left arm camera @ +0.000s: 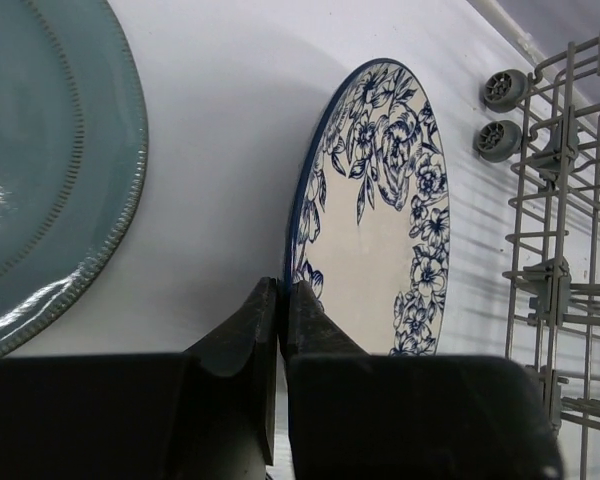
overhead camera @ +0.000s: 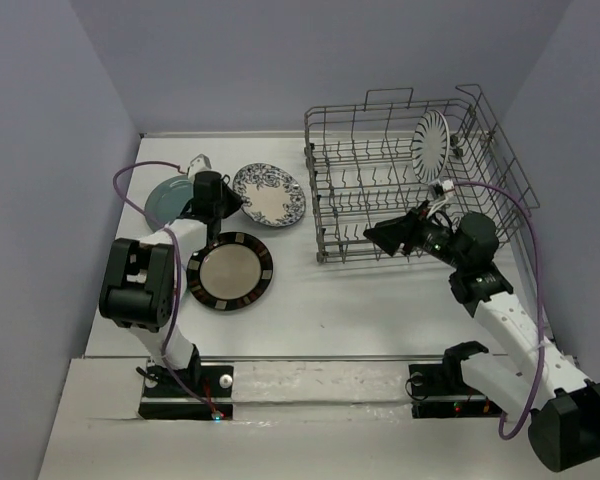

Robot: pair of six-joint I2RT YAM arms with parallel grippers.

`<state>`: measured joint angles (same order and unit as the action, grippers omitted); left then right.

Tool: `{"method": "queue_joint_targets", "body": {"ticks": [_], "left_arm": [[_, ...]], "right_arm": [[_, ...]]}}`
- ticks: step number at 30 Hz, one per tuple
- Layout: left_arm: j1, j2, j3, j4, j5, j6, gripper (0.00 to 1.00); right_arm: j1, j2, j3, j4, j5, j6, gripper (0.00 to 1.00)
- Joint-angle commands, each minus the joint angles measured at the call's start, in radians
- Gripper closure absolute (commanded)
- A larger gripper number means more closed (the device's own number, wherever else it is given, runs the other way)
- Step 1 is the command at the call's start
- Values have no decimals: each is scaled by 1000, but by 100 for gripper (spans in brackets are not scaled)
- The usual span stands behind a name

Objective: Load the plates into the dish rack

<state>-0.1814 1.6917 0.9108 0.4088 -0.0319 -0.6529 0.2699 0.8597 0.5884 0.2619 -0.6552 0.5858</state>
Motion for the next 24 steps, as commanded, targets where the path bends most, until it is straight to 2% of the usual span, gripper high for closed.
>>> {"method": "queue_joint_targets", "body": {"ticks": [1,9,12,18,24], "left_arm": [[5,-165,-13,91,-68,7,94],[40,-361,-50,87,-69,-16,94],[43,-458,-30,59,-66,-5,94],[43,-602,-15,2,-37,13,94],[43,-743,-7,-51,68,33,94]], "right_arm": [[6,16,63,40,-46,2,28],[28,130,158,22,-83,-10,15],[61,195,203,1,-49,-29,10],[83,297,300,-36,-4,-49,7],[112,416,441,-87,45,-70,6]]}}
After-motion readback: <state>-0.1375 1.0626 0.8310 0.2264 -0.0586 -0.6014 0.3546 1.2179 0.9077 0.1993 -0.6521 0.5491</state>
